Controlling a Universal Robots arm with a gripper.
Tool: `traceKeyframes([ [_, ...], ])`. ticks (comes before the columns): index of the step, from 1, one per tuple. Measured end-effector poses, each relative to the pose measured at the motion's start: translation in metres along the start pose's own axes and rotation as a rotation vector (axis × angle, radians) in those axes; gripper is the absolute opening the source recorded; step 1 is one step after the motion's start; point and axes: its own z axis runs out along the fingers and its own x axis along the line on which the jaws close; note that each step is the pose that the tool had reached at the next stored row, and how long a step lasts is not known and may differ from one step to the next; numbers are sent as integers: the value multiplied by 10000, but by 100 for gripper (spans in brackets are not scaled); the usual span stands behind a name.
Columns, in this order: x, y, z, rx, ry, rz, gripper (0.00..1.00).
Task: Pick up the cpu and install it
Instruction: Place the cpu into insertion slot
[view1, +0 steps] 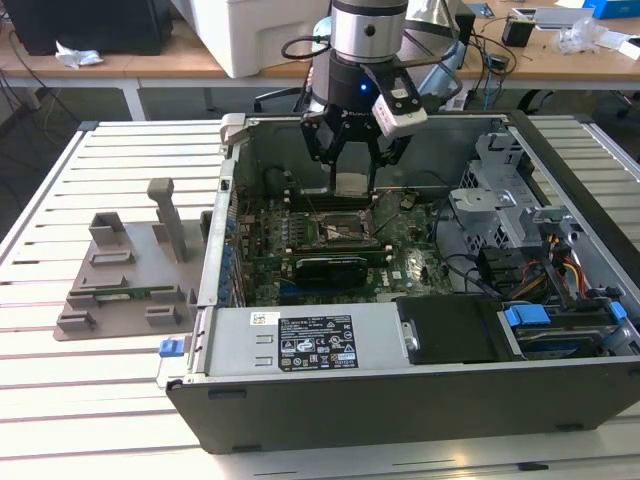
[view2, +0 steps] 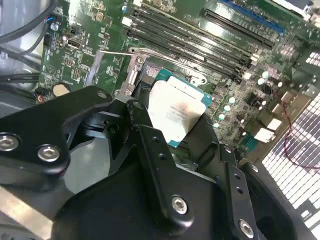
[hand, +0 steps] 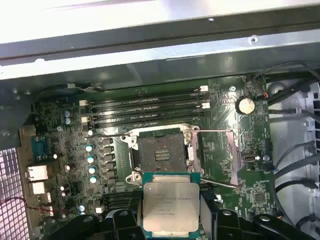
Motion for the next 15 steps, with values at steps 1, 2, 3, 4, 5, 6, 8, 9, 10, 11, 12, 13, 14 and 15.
traceKeyframes([
  [1,0,0,0,-3,19,469,55],
  [2,0,0,0,-4,27,670,55],
  [3,0,0,0,-7,37,930,55],
  [4,0,0,0,-7,45,1115,55],
  [5,0,0,0,-8,49,1200,55],
  [6,0,0,0,-8,52,1294,55],
  [8,0,0,1,-11,66,1655,55],
  [9,0,0,0,-11,73,1796,55],
  [10,0,0,0,-12,77,1895,55],
  [11,0,0,0,-13,82,2032,55],
  [12,0,0,0,-13,85,2114,55],
  [13,0,0,1,-14,90,2211,55],
  [14,0,0,0,-14,94,2332,55],
  [15,0,0,1,-15,98,2424,55],
])
